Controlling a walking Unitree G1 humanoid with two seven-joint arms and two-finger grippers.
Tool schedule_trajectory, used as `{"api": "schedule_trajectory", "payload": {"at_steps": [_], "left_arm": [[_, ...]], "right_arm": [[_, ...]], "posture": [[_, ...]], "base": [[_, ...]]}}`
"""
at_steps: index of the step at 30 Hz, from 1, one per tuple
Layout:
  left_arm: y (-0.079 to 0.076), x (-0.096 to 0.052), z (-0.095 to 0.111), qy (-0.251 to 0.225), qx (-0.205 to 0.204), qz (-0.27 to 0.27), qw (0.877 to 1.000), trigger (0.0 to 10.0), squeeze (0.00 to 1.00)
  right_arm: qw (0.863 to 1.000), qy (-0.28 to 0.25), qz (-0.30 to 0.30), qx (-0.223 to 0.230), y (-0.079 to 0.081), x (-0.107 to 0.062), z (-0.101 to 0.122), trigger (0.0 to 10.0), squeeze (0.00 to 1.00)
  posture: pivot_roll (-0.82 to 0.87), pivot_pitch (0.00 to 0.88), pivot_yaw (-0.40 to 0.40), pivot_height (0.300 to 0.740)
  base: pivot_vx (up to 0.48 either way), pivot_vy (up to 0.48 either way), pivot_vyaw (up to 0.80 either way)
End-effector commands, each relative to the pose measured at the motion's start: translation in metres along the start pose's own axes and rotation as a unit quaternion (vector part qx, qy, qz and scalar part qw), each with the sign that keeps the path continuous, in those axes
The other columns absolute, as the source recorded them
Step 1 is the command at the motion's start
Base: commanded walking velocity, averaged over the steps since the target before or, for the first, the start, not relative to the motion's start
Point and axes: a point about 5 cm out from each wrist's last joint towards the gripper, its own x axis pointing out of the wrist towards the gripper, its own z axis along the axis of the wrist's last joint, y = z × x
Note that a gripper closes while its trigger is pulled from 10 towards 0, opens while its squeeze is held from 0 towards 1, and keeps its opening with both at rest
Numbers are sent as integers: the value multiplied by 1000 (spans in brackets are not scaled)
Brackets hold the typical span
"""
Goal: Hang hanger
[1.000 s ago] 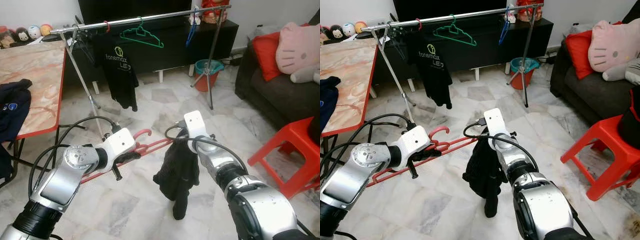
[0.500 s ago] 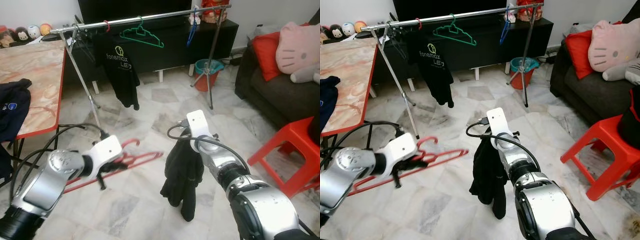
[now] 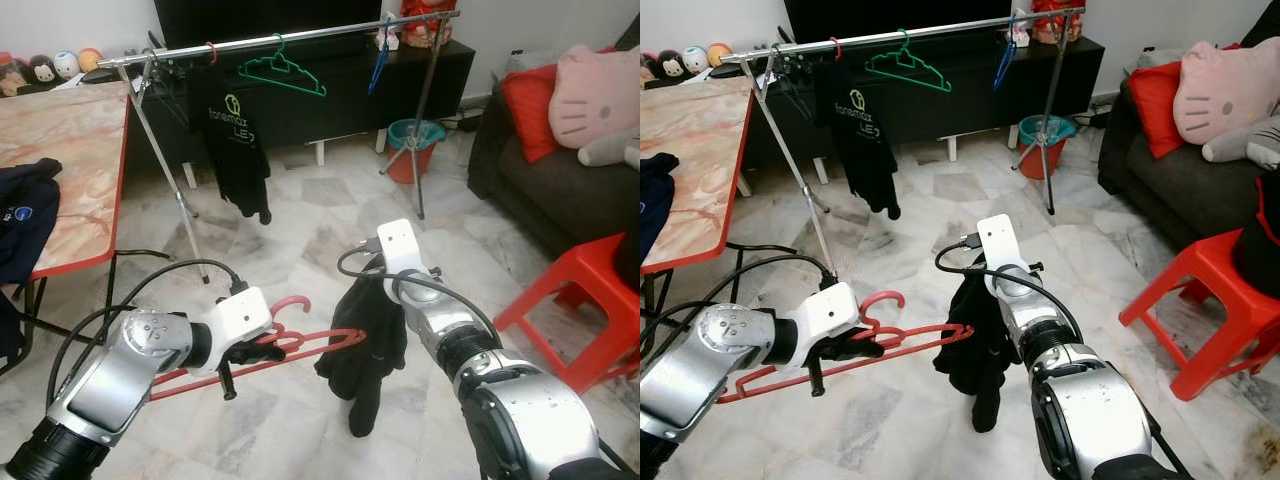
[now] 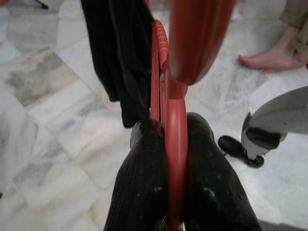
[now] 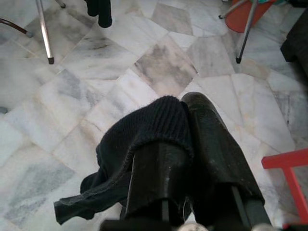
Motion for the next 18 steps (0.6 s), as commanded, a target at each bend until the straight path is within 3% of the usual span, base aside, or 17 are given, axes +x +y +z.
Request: {"api": "schedule_trajectory", "payload": {"at_steps": [1,8,18], "left_arm": [[5,-1,5,-1,18,17,1000,10000,0],[18,-1,12,-19,26,69,997,10000,0],[22,-3,17,-44,14,83,996,10000,0]], "right_arm": [[1000,-13,2,-1,1,0,9,10000,0],[1000,-10,9,-4,3,0,5,10000,0],[1000,-5,15,-4,7,0,1,10000,0]], "posture": [[106,0,-17,740],[100,0,-14,740],[107,0,-17,740]], "base": [[0,0,0],[0,0,0],[0,0,0]]}}
